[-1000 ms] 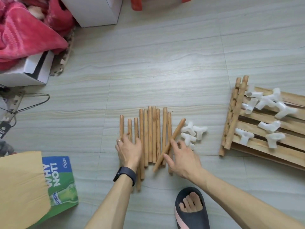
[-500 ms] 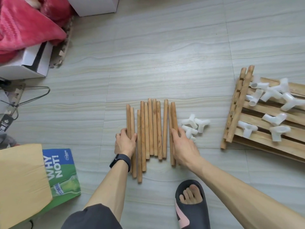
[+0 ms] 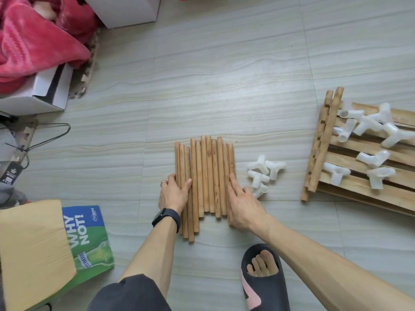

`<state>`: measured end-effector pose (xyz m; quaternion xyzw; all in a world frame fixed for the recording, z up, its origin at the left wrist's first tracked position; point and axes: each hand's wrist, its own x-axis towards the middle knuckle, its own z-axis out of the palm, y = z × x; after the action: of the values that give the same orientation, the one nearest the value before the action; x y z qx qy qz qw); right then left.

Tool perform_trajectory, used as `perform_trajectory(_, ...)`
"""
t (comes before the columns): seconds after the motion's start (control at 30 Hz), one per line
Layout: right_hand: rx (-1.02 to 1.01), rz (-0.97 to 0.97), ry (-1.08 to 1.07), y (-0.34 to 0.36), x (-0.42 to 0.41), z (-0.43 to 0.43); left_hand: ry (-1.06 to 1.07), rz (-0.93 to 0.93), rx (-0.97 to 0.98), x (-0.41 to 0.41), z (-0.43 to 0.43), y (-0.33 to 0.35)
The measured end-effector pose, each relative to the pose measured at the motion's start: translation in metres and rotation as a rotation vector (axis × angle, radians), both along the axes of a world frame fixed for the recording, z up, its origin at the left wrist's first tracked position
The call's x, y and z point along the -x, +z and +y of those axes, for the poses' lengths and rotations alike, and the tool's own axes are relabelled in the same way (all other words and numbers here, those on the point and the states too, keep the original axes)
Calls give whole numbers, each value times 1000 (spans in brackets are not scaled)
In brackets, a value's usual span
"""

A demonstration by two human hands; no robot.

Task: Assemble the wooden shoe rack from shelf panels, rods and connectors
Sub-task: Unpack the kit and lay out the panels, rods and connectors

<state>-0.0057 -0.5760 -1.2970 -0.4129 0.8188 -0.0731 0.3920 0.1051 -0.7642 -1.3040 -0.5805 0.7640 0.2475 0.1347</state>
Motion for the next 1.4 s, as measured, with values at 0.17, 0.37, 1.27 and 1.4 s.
perform_trajectory(0.17,-41,-108,133,25,22,9,-37,-82,-5,13,6,9)
perform_trajectory(0.37,-48,8,295,89,80,65,-233,12,13,79,39,41)
perform_trajectory(1.27,92,140,-1195,21,170,409,-1095,127,-198,320,424,63)
perform_trajectory(1.4,-11,253,-1029,22,174,410,-1015,146,-138,326,436,46)
